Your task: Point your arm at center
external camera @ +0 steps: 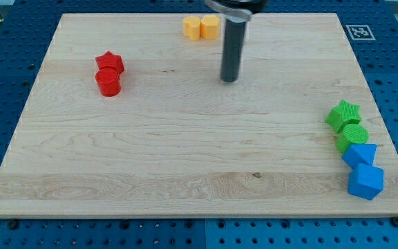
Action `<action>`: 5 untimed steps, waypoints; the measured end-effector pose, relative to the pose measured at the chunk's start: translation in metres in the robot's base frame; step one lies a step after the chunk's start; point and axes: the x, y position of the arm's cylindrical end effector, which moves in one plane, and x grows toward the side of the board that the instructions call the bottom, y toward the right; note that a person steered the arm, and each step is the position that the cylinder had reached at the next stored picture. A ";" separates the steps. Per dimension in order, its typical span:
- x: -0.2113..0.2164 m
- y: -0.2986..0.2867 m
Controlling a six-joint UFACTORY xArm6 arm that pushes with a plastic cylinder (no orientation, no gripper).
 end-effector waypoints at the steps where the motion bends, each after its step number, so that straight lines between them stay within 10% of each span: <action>1: -0.006 -0.021; 5: 0.037 -0.021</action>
